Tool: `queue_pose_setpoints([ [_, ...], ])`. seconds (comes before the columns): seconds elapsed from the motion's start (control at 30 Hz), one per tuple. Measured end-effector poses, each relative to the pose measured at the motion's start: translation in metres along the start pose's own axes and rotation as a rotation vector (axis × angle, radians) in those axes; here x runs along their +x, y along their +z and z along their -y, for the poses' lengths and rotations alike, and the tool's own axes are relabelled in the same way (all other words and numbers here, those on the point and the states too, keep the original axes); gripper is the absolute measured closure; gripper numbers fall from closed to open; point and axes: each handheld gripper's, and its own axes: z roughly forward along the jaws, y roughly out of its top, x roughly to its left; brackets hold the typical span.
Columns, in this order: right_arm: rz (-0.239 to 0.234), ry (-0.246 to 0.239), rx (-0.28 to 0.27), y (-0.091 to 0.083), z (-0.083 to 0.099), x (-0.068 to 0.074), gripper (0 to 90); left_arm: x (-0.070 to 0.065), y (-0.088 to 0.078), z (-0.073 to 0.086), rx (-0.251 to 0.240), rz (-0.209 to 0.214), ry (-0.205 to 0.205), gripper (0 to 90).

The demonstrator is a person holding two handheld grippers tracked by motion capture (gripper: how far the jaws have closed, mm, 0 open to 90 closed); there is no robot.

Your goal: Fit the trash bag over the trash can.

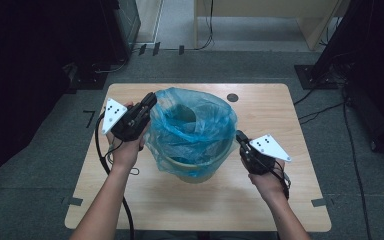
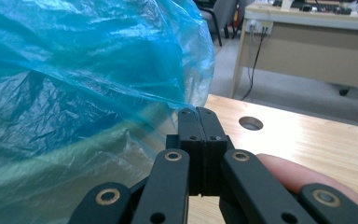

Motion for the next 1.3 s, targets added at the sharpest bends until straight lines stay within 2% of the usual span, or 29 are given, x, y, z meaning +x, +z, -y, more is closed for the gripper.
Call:
queue_pose_setpoints([
  [0.1, 0.007, 0.002, 0.039, 0.011, 0.005, 0.000, 90.0, 0.013, 0.015, 0.018, 0.079, -0.011, -0.085, 85.6],
  [0.2, 0.013, -0.005, 0.076, 0.020, 0.014, 0.001, 90.0, 0.019, 0.023, 0.037, 0.145, -0.003, -0.164, 86.1],
  [0.23, 0.013, -0.004, 0.086, 0.022, 0.017, 0.001, 90.0, 0.023, 0.023, 0.042, 0.137, 0.020, -0.224, 87.1],
  [0.27, 0.014, -0.007, 0.093, 0.024, 0.020, 0.001, 90.0, 0.027, 0.023, 0.045, 0.147, 0.022, -0.273, 87.0],
  [0.33, 0.015, -0.002, 0.104, 0.027, 0.025, 0.000, 90.0, 0.031, 0.020, 0.053, 0.157, 0.017, -0.317, 87.7],
  [0.4, 0.012, 0.006, 0.108, 0.028, 0.029, -0.001, 90.0, 0.031, 0.017, 0.062, 0.185, 0.039, -0.340, 87.9],
  [0.43, 0.010, 0.011, 0.106, 0.028, 0.031, -0.002, 90.0, 0.030, 0.015, 0.066, 0.188, 0.063, -0.349, 87.9],
  [0.57, 0.001, 0.017, 0.095, 0.023, 0.033, -0.002, 90.0, 0.022, 0.003, 0.070, 0.186, 0.097, -0.347, 89.8],
  [0.63, -0.006, 0.016, 0.083, 0.020, 0.034, 0.000, 90.0, 0.017, -0.003, 0.072, 0.184, 0.099, -0.319, 89.9],
  [0.73, -0.024, 0.005, 0.049, 0.016, 0.036, 0.003, 90.0, 0.008, -0.016, 0.076, 0.158, 0.086, -0.250, 90.0],
  [0.83, -0.029, 0.007, 0.023, 0.014, 0.039, 0.006, 90.0, -0.002, -0.029, 0.082, 0.135, 0.087, -0.208, 90.0],
  [0.93, -0.027, 0.008, -0.002, 0.013, 0.041, 0.009, 90.0, -0.011, -0.044, 0.087, 0.124, 0.112, -0.191, 90.0],
  [1.07, -0.032, 0.012, -0.014, 0.013, 0.041, 0.004, 90.0, -0.020, -0.065, 0.095, 0.122, 0.167, -0.164, 90.0],
  [1.1, -0.029, 0.020, -0.015, 0.013, 0.041, 0.002, 90.0, -0.021, -0.069, 0.097, 0.119, 0.167, -0.150, 90.0],
  [1.17, -0.035, 0.038, -0.008, 0.017, 0.040, -0.002, 90.0, -0.019, -0.073, 0.098, 0.115, 0.157, -0.153, 90.0],
  [1.3, -0.043, 0.081, -0.002, 0.025, 0.041, -0.005, 90.0, -0.010, -0.072, 0.099, 0.106, 0.130, -0.219, 90.0],
])
